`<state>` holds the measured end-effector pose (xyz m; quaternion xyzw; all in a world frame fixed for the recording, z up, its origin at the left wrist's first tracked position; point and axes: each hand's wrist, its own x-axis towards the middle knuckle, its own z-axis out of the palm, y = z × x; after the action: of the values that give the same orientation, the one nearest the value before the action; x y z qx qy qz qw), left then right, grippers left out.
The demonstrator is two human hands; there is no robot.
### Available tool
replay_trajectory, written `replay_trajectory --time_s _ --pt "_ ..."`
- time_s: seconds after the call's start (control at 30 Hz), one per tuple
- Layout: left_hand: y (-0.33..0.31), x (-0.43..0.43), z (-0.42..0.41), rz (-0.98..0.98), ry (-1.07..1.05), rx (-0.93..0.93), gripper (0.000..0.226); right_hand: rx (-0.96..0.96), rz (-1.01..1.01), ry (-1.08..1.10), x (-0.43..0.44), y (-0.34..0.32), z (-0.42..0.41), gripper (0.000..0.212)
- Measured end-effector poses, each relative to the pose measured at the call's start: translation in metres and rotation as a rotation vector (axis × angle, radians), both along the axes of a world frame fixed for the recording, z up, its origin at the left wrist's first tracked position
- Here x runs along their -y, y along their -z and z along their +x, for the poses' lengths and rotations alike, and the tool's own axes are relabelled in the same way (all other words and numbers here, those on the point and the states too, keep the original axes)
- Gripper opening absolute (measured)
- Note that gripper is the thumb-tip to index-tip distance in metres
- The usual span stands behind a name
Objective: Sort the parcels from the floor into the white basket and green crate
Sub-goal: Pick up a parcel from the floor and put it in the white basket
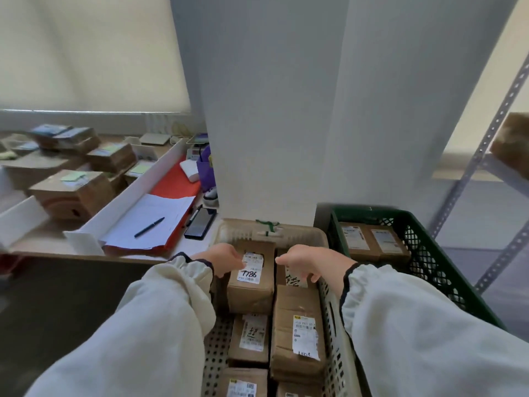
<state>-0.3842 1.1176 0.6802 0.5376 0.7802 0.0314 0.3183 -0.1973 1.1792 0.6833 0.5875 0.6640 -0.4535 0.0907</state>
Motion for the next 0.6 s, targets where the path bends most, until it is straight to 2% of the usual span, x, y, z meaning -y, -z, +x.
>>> replay_trajectory --time_s 0.1,0.3,0.47,0.6 --pt "-0.01 0.016 -0.007 0.016 -0.081 0.048 0.038 -0.069 -0.164 -0.021 0.003 -0.006 -0.008 0.061" --pt "-0.027 0.07 -0.024 0.04 -0.289 0.105 0.038 -0.05 -0.172 -0.25 0.009 -0.016 -0.049 0.061" --pt "-0.028 0.165 -0.041 0.091 -0.538 0.074 0.035 -0.059 -0.155 -0.531 0.048 -0.017 -0.115 0.064" --pt "-0.028 0.272 -0.046 0.064 -0.785 0.035 0.032 -0.066 -0.135 -0.769 0.133 -0.018 -0.172 0.063"
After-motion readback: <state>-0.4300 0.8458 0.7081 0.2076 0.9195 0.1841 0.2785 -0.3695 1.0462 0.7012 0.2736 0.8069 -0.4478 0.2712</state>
